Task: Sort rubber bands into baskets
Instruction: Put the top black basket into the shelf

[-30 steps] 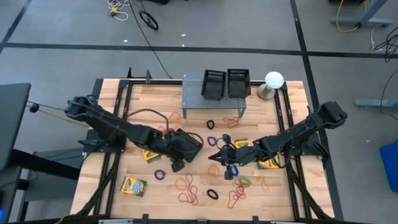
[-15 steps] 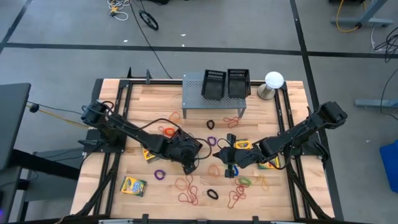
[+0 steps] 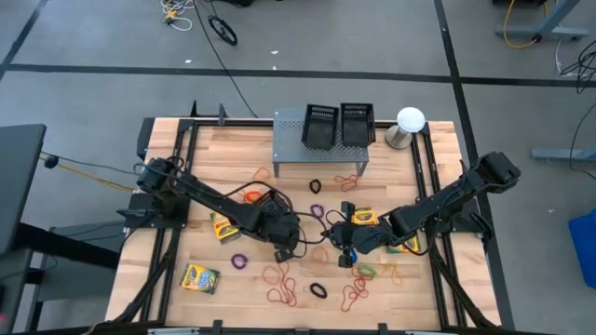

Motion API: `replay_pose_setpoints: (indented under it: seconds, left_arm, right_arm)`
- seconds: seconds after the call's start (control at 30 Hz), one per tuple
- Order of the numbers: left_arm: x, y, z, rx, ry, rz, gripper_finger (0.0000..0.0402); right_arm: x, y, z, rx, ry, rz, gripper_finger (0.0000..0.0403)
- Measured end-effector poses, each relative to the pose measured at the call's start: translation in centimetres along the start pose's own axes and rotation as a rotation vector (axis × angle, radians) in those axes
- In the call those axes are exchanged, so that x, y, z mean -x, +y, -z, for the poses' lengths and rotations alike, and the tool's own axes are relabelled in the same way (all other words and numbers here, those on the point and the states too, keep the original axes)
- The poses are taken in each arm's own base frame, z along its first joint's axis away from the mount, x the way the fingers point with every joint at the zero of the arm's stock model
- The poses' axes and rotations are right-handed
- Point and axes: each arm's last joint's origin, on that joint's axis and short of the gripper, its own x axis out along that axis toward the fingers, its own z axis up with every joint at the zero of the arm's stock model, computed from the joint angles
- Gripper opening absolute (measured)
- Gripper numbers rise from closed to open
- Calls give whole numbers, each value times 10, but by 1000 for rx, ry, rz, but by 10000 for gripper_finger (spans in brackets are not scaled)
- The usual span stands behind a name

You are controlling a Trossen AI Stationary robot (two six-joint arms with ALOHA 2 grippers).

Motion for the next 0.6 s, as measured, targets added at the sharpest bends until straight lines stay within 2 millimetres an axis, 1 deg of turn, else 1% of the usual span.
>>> replay_pose_setpoints:
  seconds: [0.1,0.17,0.2,0.27,0.33,0.5,0.6]
  left_arm:
    - [16,-5,6,-71,36,2,52]
    - [23,-9,12,-125,52,-1,25]
    - [26,-10,16,-145,66,-16,18]
    - [29,-12,23,-178,89,-42,18]
    - [30,-13,28,-183,114,-59,40]
    - [28,-15,25,-181,75,-48,146]
    - [28,-16,23,-187,50,-42,198]
  right_arm:
    - [0,0,1,4,4,12,7]
    - [0,0,0,4,2,13,7]
    - [0,0,0,3,2,13,7]
    - [0,0,0,5,3,13,7]
    - [0,0,0,4,0,12,7]
    - [0,0,0,5,0,13,7]
    - [0,0,0,5,0,13,7]
